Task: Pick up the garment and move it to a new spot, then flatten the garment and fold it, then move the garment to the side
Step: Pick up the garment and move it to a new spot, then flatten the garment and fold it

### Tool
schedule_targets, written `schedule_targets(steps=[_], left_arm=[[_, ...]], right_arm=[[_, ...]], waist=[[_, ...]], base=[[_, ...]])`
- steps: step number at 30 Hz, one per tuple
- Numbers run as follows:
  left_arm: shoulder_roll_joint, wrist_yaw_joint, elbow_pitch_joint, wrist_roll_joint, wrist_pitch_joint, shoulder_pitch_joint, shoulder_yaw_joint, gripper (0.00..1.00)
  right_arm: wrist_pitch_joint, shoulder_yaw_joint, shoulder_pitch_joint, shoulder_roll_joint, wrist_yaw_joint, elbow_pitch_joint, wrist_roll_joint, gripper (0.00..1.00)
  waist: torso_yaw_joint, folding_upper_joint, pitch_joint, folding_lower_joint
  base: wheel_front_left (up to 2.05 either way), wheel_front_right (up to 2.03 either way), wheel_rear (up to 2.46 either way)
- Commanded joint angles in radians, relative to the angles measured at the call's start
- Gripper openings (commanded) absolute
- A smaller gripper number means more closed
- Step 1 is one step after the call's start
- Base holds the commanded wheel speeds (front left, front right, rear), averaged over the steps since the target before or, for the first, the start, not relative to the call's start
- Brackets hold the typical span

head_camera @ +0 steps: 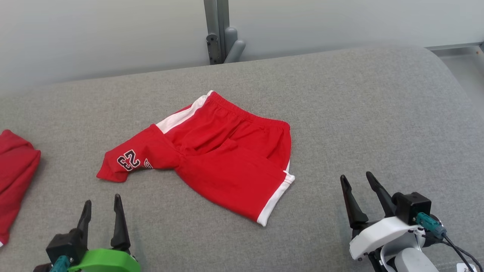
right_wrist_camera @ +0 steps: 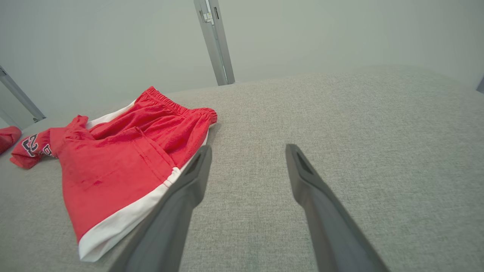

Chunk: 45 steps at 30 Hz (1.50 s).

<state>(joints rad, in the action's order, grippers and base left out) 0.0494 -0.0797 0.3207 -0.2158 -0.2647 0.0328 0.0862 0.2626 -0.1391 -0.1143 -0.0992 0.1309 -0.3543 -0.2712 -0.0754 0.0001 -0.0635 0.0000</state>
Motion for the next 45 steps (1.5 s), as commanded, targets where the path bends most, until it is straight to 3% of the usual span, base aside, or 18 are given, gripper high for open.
schedule_targets(steps=[1,13,19,25,28,33,45], left_arm=[[0.003,0.003,-0.006,-0.004,0.000,-0.023,-0.005,1.00],[0.003,0.023,-0.024,-0.014,0.000,-0.079,-0.075,1.00],[0.002,0.006,-0.007,-0.012,0.000,-0.031,-0.155,1.00],[0.003,-0.014,0.015,-0.013,0.000,0.086,-0.309,1.00],[0.002,-0.035,0.068,0.002,0.001,0.176,-0.452,1.00],[0.005,-0.042,0.148,-0.021,0.000,0.339,-0.595,1.00],[0.004,0.035,0.417,-0.007,0.001,0.576,-0.585,1.00]], right_arm=[[0.003,0.003,0.012,0.003,0.000,-0.001,0.004,1.00],[0.003,0.017,0.044,0.002,0.000,0.010,0.011,1.00],[0.003,0.008,0.027,-0.004,0.000,0.012,0.009,1.00],[0.003,-0.010,-0.013,-0.018,0.000,0.023,0.005,1.00],[0.003,-0.013,-0.033,-0.024,0.000,0.026,0.002,1.00],[0.003,-0.011,-0.069,-0.024,0.000,0.032,0.002,1.00],[0.003,0.002,-0.105,-0.007,0.000,0.035,-0.001,1.00]], waist=[[0.001,-0.0001,0.037,0.0000],[0.021,-0.0001,0.046,0.0000],[0.017,-0.0001,0.026,0.0000],[-0.015,-0.0001,-0.046,0.0000],[-0.036,-0.0001,-0.093,0.0000],[-0.086,-0.0001,-0.169,0.0000],[-0.163,-0.0001,-0.247,0.0000]], base=[[0.00,0.00,0.00],[0.00,0.00,0.00],[0.00,0.00,0.00],[0.00,0.00,0.00],[0.00,0.00,0.00],[0.00,0.00,0.00],[0.00,0.00,0.00]])
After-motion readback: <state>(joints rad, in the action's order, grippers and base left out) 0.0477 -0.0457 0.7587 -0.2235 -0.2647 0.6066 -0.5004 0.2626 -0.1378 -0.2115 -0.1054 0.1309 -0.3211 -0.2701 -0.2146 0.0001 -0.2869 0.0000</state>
